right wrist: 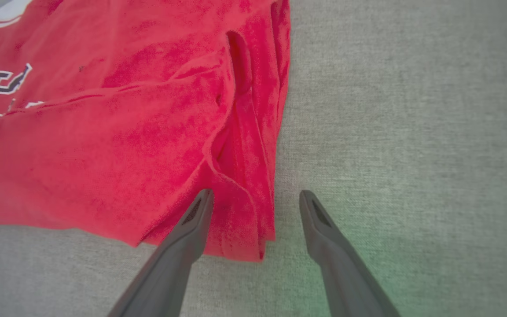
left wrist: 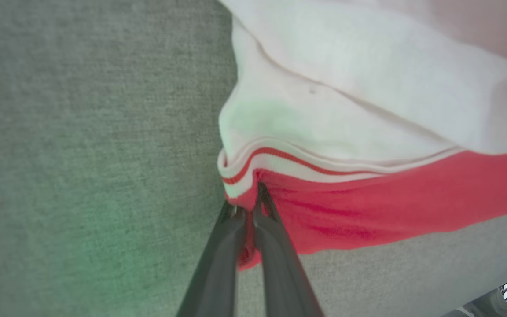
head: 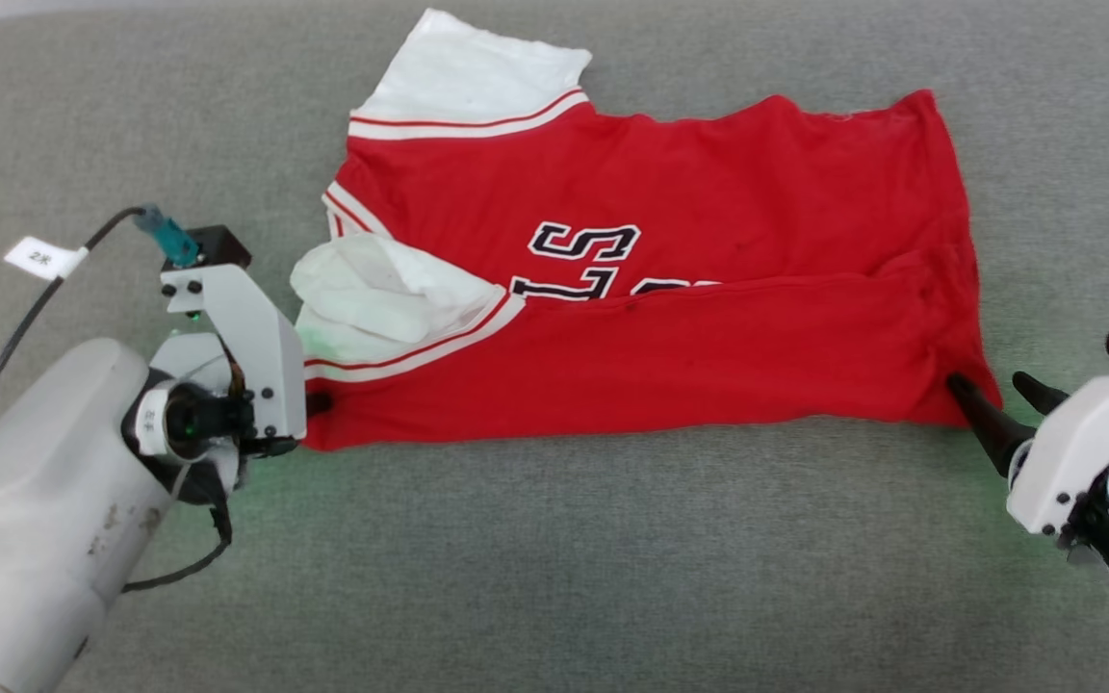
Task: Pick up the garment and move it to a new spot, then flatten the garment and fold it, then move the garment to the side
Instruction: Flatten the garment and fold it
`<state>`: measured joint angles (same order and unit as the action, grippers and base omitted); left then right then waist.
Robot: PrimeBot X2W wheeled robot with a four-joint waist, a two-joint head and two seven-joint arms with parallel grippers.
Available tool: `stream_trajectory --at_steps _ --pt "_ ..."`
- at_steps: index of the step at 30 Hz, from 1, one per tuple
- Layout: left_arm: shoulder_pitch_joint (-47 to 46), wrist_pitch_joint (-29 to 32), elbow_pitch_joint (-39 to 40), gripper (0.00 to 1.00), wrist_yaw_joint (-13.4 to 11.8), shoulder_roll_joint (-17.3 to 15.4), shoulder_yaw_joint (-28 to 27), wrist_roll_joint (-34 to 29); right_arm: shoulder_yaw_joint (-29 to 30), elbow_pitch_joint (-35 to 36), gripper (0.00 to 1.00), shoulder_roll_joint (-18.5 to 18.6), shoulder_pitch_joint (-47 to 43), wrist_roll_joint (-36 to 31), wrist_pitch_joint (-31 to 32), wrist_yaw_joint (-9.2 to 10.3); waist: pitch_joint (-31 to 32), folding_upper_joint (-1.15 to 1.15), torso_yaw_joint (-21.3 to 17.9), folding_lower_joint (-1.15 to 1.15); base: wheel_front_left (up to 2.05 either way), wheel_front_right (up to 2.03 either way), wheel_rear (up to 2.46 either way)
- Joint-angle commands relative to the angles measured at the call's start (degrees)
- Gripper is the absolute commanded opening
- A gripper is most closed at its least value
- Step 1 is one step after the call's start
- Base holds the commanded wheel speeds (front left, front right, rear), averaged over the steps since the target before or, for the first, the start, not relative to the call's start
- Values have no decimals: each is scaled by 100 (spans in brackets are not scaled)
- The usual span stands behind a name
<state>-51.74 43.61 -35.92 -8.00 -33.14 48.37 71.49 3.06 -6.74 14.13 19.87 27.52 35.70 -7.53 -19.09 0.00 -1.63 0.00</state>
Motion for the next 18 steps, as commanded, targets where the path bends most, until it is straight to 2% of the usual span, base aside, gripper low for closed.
stream_trajectory --at_steps 1,6,7,8,13,18 --pt "214 -53 -102 0 34 268 168 -36 -56 -102 100 35 134 -41 90 9 -67 0 75 0 0 0 0" --pt "166 -109 -194 0 117 365 197 -70 -205 -713 100 67 472 -140 516 10 -125 0 182 0 0 0 0" --pt "162 -107 -208 0 119 380 199 -71 -272 -836 75 59 513 -140 630 10 -129 0 197 0 0 0 0" --pt "159 -116 -218 0 129 390 204 -75 -329 -935 0 52 539 -100 731 9 -130 0 211 0 0 0 0" --pt "158 -164 -257 0 184 380 211 -93 -354 -1155 0 104 675 -73 924 10 -112 0 261 0 0 0 0" --pt "173 -130 -169 0 187 231 172 -73 -200 -1095 0 244 802 15 906 11 -65 0 255 0 0 0 0"
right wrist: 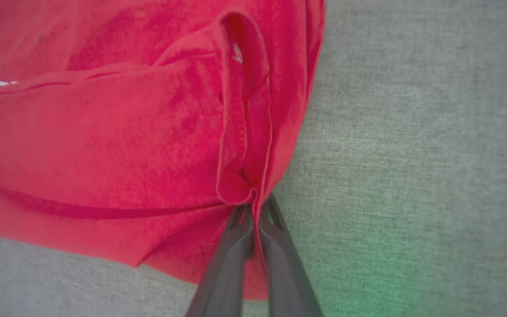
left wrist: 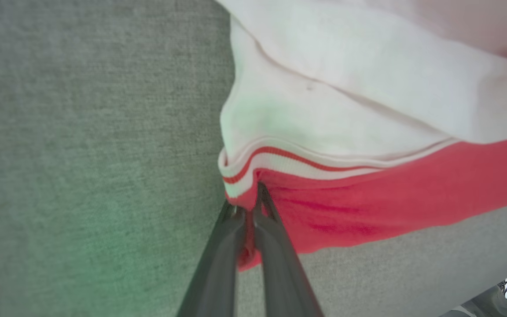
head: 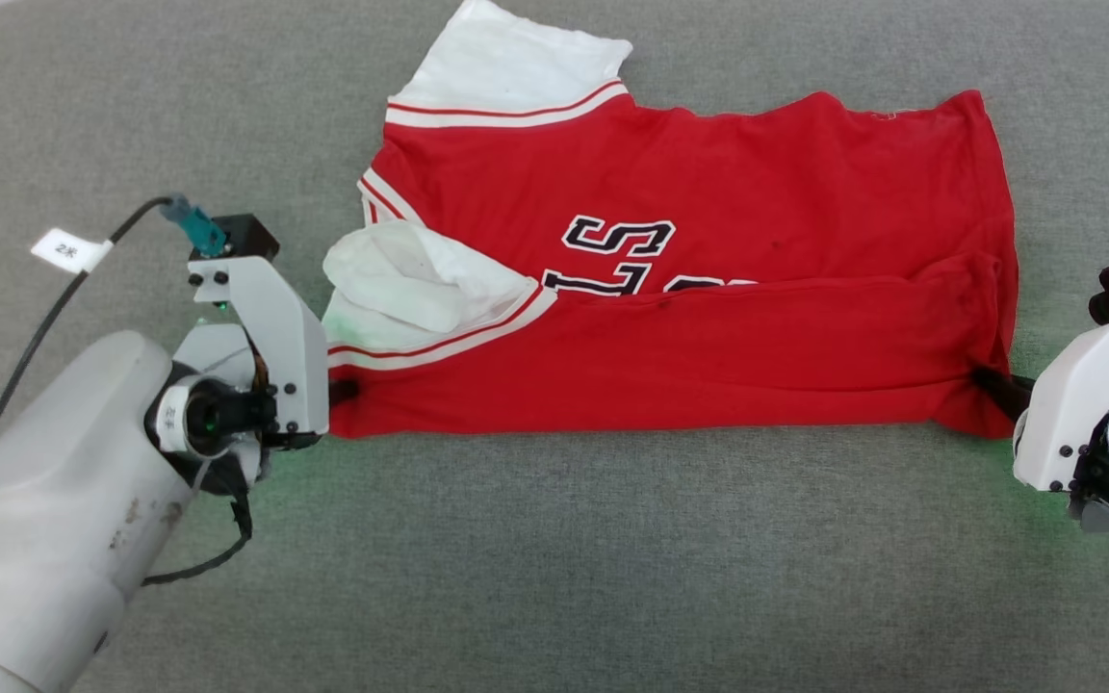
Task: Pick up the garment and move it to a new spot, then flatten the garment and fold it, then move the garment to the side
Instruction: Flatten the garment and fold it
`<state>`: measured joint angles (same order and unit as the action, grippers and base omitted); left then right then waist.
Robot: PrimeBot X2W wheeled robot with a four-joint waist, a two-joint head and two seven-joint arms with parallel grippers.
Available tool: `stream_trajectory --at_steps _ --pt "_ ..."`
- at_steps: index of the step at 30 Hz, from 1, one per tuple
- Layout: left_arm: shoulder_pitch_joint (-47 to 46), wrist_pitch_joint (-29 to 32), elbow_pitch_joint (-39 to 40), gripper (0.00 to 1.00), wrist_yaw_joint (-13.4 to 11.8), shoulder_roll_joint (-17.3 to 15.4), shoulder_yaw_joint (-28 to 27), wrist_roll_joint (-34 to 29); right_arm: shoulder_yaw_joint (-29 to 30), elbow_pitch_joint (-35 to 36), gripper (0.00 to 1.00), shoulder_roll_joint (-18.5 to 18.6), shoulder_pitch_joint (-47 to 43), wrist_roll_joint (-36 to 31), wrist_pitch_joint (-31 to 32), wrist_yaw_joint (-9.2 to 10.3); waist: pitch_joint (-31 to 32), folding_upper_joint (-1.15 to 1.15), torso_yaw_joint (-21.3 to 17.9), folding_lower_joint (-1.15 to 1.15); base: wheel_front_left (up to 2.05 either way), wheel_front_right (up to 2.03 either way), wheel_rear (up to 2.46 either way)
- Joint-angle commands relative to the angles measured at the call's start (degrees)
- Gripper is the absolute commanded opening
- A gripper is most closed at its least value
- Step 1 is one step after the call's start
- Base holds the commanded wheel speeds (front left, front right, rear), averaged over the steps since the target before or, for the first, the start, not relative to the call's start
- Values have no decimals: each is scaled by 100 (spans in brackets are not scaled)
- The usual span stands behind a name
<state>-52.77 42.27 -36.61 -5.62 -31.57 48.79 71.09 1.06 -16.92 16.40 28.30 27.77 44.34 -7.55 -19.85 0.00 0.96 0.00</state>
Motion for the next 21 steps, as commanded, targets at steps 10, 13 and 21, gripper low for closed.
stream_trajectory --at_steps 10,13,21 --pt "321 238 656 0 -332 -457 75 -57 104 311 0 326 -184 173 326 13 225 0 14 0 0 0 0" --pt "398 324 1095 0 -492 -664 94 -92 74 524 0 410 -304 239 504 13 299 0 10 0 0 0 0" --pt "856 556 2442 0 -1091 -1223 193 -149 142 1233 0 627 -898 483 1080 13 422 0 10 0 0 0 0"
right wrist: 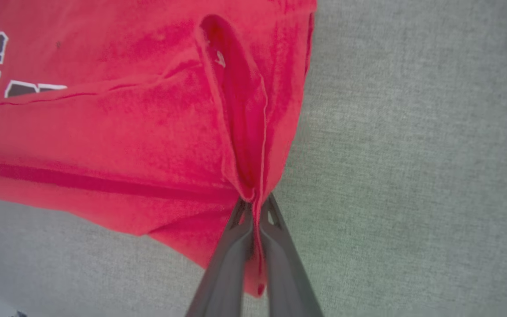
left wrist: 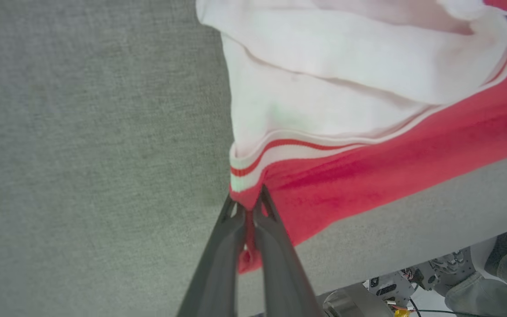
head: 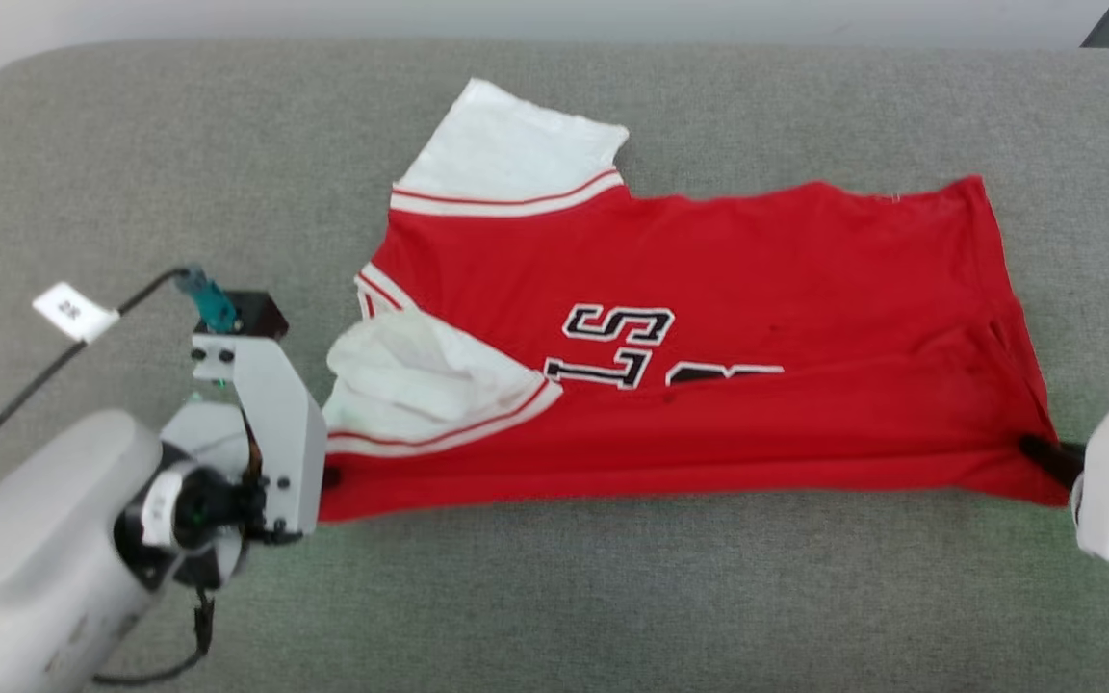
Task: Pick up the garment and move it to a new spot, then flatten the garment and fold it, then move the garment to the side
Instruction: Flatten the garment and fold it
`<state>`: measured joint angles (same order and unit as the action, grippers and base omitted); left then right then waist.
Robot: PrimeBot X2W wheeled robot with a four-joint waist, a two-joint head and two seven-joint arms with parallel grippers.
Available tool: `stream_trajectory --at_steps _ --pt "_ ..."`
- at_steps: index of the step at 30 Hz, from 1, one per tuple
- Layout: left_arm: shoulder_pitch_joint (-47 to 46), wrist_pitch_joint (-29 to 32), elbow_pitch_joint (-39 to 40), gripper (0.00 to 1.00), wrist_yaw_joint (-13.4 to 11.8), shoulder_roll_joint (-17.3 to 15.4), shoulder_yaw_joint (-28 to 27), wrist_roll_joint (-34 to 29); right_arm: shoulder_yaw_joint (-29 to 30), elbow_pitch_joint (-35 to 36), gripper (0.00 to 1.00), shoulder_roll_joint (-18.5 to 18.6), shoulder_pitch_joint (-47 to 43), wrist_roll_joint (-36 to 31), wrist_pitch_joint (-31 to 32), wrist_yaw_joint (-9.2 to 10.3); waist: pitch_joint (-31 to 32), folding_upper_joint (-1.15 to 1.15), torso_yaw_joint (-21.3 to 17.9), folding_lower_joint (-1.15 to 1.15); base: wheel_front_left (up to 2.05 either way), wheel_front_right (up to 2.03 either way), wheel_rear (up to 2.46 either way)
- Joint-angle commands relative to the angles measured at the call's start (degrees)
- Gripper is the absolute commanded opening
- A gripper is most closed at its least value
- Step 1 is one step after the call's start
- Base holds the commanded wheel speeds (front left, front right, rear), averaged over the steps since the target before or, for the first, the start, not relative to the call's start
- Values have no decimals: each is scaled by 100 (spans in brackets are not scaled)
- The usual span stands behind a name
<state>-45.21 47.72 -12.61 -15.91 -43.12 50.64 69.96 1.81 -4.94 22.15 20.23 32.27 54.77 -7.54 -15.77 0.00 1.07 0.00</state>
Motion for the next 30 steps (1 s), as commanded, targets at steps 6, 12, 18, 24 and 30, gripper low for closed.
stream_trajectory --at_steps 6,12,18,24,30 --pt "604 11 622 0 -373 -280 95 47 284 295 0 -135 -586 -23 176 12 45 0 -44 0 0 0 0" --pt "850 -44 566 3 -401 -214 190 85 331 127 0 -324 -658 -149 -39 12 53 0 -91 0 0 0 0" --pt "747 -120 426 100 -298 -219 152 23 225 -48 100 -424 -506 -150 -448 12 63 0 -162 0 0 0 0" --pt "346 -9 725 100 -326 -490 30 -137 236 93 100 -450 -414 -59 -699 12 61 0 -288 0 0 0 0" --pt "-318 -220 800 100 -320 -632 -241 -482 330 499 100 -547 -319 -72 -1136 11 -67 0 -510 0 0 0 0"
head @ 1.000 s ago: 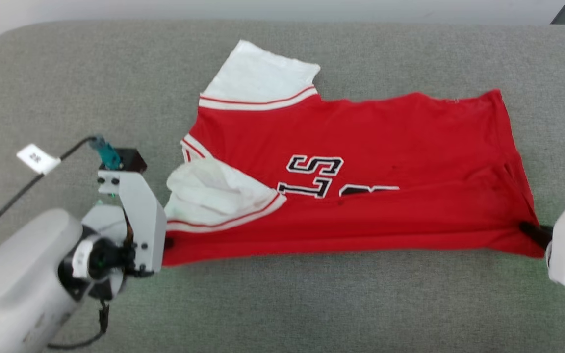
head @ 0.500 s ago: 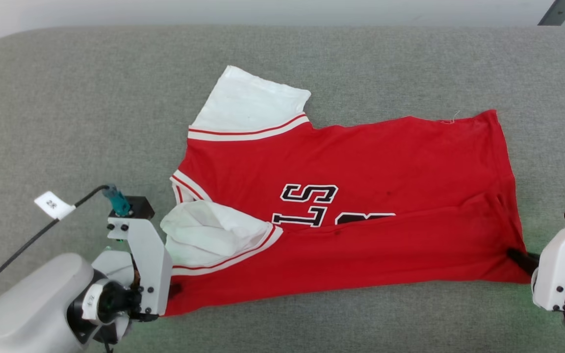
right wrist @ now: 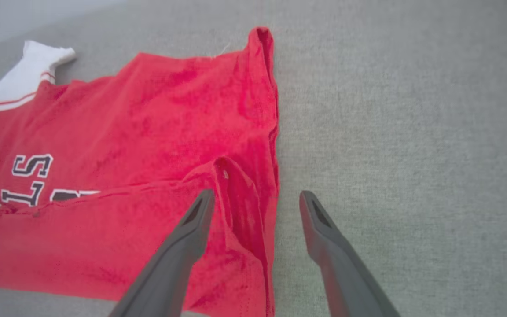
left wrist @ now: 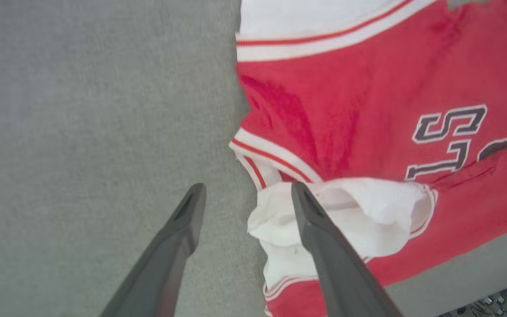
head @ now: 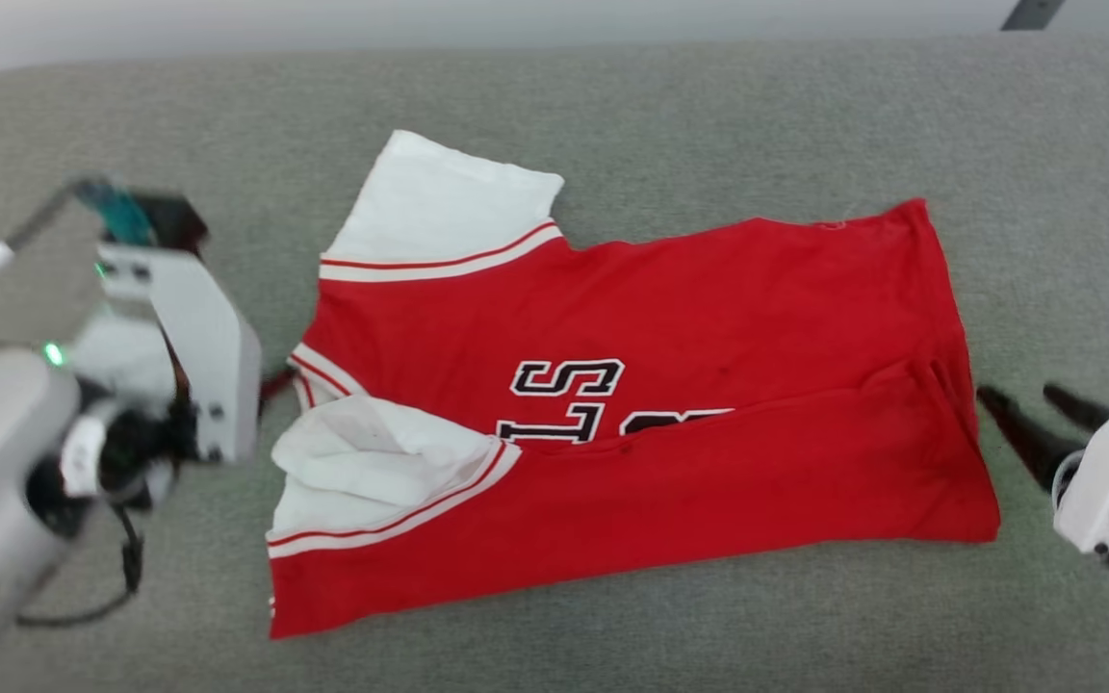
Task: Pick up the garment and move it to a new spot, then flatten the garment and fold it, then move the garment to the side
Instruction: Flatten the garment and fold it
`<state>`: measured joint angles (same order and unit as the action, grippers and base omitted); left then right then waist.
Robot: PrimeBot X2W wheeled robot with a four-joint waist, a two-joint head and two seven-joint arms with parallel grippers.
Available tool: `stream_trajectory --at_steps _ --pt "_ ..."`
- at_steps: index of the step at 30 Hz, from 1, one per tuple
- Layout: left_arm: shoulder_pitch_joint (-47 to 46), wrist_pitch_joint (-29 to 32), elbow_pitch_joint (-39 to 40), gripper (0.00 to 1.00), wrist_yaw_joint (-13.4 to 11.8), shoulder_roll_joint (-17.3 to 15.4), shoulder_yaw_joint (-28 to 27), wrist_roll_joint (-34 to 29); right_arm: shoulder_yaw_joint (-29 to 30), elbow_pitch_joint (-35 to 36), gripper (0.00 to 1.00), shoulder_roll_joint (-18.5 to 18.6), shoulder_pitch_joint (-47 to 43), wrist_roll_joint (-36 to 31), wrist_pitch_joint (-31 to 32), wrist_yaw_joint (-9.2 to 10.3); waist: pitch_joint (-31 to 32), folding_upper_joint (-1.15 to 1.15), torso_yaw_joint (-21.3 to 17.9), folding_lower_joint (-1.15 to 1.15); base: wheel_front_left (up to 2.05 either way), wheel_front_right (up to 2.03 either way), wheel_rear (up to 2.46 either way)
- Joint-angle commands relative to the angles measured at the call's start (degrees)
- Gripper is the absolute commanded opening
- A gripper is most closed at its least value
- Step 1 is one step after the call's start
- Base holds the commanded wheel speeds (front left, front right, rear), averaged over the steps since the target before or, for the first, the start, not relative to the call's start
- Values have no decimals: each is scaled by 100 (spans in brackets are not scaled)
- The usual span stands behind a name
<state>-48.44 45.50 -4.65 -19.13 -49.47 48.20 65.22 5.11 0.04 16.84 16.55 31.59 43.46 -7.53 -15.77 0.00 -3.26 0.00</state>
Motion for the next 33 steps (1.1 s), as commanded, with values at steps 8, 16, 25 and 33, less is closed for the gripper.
stream_trajectory --at_steps 8,16,25,33 --pt "-987 -814 -938 100 351 239 -116 -834 -75 470 100 -233 332 -140 -1566 10 -407 0 -514 0 0 0 0" --pt "-2060 -1939 -2266 100 950 714 -362 -1274 -332 514 100 -367 527 -299 -2925 10 -893 0 -948 0 0 0 0" --pt "-2859 -1414 -3333 100 1591 1067 -114 -1329 -561 410 100 -454 652 -310 -3470 10 -1308 0 -1250 0 0 0 0" --pt "-3071 -553 -3999 100 1781 1197 161 -1280 -632 297 100 -473 674 -234 -3572 10 -1385 0 -1340 0 0 0 0"
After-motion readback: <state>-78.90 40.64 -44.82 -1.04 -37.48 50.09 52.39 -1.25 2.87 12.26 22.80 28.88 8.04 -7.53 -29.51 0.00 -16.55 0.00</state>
